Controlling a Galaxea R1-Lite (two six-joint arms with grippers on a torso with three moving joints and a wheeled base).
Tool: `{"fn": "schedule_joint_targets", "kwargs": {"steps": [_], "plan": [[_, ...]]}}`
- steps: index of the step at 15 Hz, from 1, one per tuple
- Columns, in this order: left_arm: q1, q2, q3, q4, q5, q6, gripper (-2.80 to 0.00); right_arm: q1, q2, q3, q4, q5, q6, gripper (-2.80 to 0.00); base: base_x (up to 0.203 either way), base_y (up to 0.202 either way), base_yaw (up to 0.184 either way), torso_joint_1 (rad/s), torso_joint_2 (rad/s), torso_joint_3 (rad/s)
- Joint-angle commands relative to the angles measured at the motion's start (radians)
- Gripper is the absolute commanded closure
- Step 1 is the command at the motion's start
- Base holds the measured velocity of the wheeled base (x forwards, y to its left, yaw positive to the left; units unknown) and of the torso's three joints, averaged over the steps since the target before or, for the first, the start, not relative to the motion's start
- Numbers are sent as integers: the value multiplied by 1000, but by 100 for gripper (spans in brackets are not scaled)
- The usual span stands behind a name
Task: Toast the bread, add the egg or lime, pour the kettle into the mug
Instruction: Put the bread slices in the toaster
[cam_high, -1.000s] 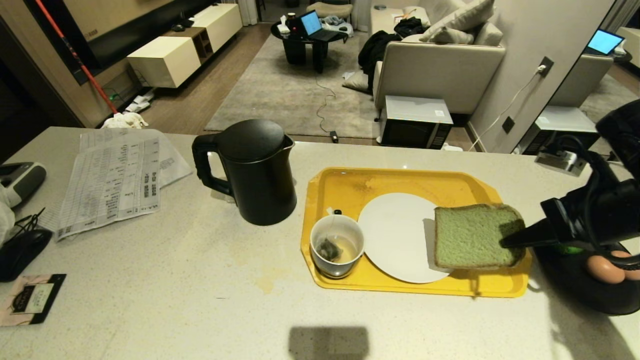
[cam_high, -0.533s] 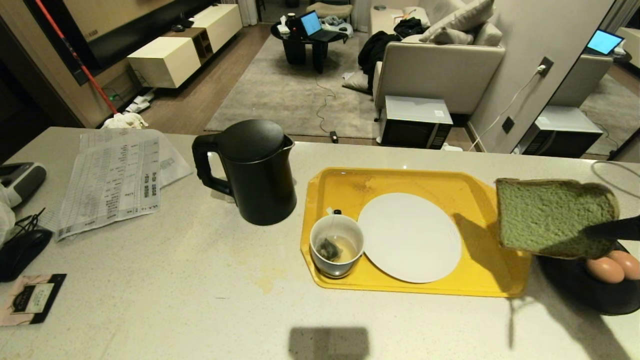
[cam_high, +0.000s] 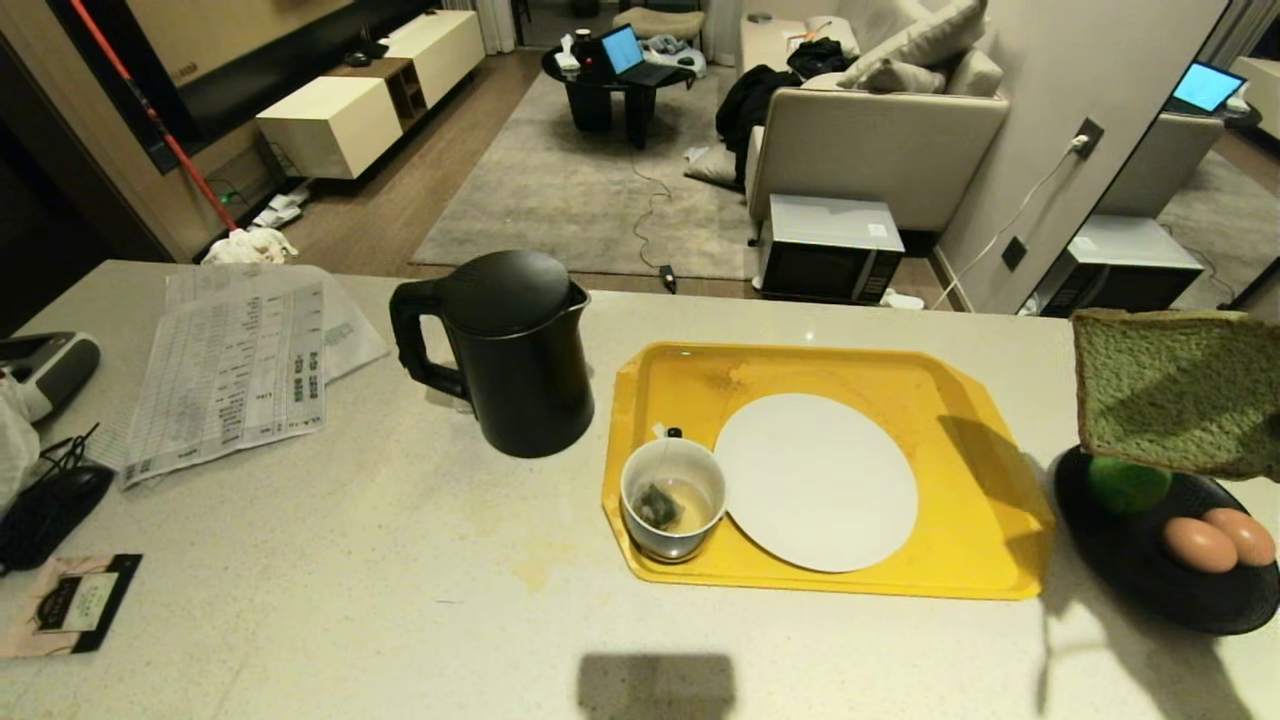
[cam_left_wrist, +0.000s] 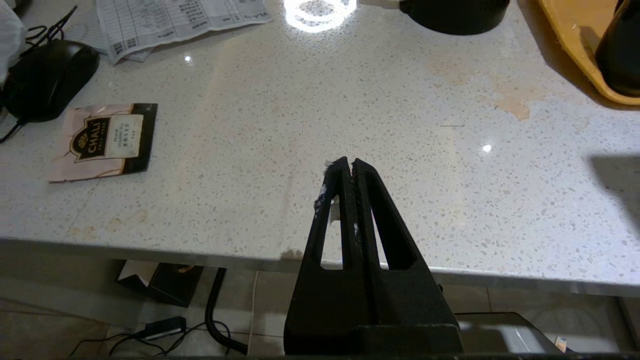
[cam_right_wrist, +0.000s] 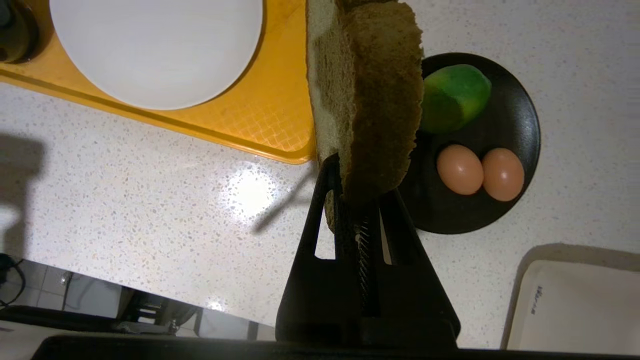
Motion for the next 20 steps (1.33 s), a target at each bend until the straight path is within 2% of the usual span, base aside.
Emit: {"fn": "schedule_joint_targets", "kwargs": {"steps": [1,6,13,20], "plan": [[0,0,0,0,-1,0,0,-9,-4,-3,4,-1,-2,0,0,0,0,176,-334,-147],[0,0,0,0,1,0,0,-11,-3,1,-47,-2,-2,0,0,0,0,178,-321,-147],[0,0,0,0,1,0,0,-11,-4,-3,-48,-15,-3,0,0,0,0,161,-292,-135],[0,0,0,0,1,0,0,-11,3,2,-127,-36,-2,0,0,0,0,48,-91,-38]]}}
